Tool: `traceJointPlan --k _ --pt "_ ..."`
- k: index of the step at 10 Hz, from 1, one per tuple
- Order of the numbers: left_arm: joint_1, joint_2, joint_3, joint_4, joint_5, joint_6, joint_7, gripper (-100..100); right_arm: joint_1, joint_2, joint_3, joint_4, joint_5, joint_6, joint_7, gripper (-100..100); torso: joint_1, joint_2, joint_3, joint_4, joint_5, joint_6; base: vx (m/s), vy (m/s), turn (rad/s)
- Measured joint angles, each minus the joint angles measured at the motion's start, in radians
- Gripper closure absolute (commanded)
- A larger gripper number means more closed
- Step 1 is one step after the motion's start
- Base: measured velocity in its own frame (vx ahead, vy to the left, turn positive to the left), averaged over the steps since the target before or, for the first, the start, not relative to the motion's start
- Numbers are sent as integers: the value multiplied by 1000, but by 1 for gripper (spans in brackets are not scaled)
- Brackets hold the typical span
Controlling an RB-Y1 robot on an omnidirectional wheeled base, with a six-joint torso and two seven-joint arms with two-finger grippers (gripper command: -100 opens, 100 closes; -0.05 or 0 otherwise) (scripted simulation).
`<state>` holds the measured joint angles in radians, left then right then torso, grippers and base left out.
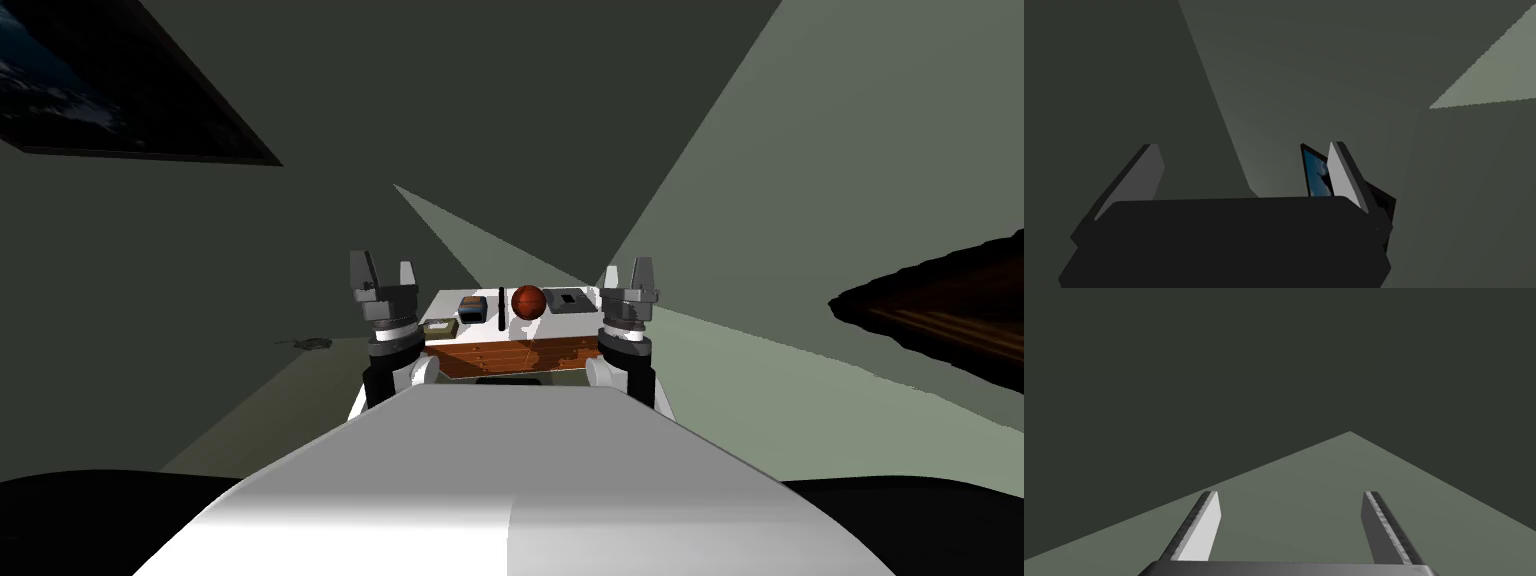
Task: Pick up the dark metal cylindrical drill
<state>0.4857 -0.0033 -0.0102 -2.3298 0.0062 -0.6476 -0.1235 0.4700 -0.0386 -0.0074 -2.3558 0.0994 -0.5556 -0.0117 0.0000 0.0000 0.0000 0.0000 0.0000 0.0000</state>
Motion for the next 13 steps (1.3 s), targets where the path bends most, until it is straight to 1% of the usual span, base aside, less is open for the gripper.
traceJointPlan --k 2,4,5,6,7,9,10,11,12,13 --pt "8 35 -1 6 9 9 6 -100 0 0 0 0 0 0 0 0 0 1 0 0 0 0 -18 2 -143" --pt "25 85 0 20 27 20 19 -100 0 0 0 0 0 0 0 0 1 2 1 0 0 0 -29 2 -164" --pt "34 111 0 20 39 38 27 -100 0 0 0 0 0 0 0 0 0 2 1 0 0 0 -37 -1 -280" --pt "32 138 1 37 51 57 35 -100 0 0 0 0 0 0 0 0 0 2 1 1 0 1 -43 4 -226" --pt "47 168 1 54 66 65 45 -100 0 0 0 0 0 0 0 0 1 3 2 1 0 0 -30 7 -92" --pt "55 202 4 56 87 101 58 -100 0 0 0 0 0 0 0 0 1 2 1 0 0 0 -30 0 -279" --pt "73 228 -1 59 101 121 67 -100 0 0 0 0 0 0 0 0 1 2 1 1 0 0 -46 0 -334" --pt "83 261 2 91 120 129 81 -100 0 0 0 0 0 0 0 0 1 3 2 1 0 0 -30 8 -94" --pt "86 277 5 93 131 145 90 -100 0 0 0 0 0 0 0 0 1 2 1 1 0 0 -23 -1 -249" --pt "89 301 6 106 145 165 98 -100 0 0 0 0 0 0 0 0 1 2 1 0 0 0 -32 3 -346"
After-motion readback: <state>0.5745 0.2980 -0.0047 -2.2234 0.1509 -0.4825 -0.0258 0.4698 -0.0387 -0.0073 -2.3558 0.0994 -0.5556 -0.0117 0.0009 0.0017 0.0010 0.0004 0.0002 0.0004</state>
